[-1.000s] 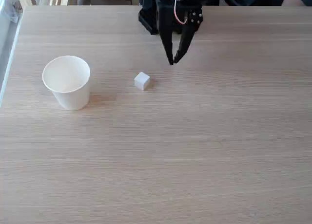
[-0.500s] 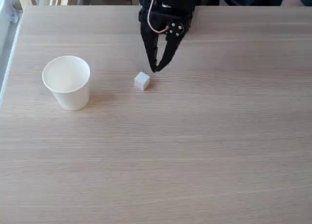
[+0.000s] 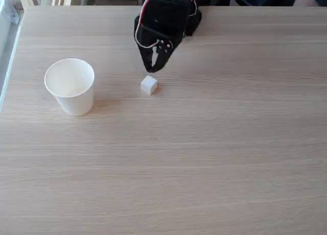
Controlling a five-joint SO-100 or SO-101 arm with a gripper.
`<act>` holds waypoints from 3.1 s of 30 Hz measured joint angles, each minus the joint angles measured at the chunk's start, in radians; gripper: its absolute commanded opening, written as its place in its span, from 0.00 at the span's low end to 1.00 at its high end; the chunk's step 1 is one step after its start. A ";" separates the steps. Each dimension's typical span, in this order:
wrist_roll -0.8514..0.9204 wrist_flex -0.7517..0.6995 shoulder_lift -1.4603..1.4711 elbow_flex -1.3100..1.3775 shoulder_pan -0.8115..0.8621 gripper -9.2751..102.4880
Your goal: Grasp a block and put it in the bin.
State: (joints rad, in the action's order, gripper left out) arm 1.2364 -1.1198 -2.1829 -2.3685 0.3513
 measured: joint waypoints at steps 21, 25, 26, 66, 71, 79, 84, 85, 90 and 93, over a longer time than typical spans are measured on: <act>0.097 0.080 0.063 0.017 0.046 0.32; 0.158 0.080 0.063 -0.005 0.064 0.33; 0.169 0.080 0.063 -0.006 0.067 0.33; 0.219 0.187 0.164 -0.066 0.080 0.31; 0.244 0.195 0.170 -0.066 0.077 0.28; 0.290 0.195 0.170 -0.067 0.091 0.18; 0.310 0.195 0.170 -0.067 0.087 0.18; 0.313 0.195 0.170 -0.067 0.087 0.18; 0.353 0.224 0.120 -0.095 0.086 0.17; 0.390 0.279 0.037 -0.147 0.086 0.17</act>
State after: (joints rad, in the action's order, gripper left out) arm 1.6260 -0.8406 -2.1460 -2.5157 0.4372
